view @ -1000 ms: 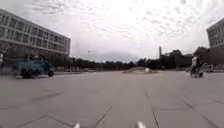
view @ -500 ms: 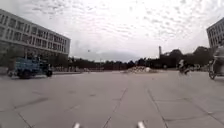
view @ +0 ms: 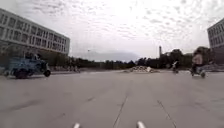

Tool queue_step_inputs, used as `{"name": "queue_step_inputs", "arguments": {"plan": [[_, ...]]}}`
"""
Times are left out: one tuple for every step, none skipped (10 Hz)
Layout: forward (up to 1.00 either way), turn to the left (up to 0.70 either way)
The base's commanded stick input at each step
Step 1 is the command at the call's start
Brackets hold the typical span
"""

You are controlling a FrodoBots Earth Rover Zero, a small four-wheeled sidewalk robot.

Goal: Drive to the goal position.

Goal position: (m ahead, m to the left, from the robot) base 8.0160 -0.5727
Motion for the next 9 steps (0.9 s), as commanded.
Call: {"name": "queue_step_inputs", "arguments": {"plan": [[0.7, 0.0], [0.7, 0.0], [0.7, 0.0], [0.7, 0.0], [0.7, 0.0], [0.7, 0.0], [0.7, 0.0], [0.7, 0.0], [0.7, 0.0]]}}
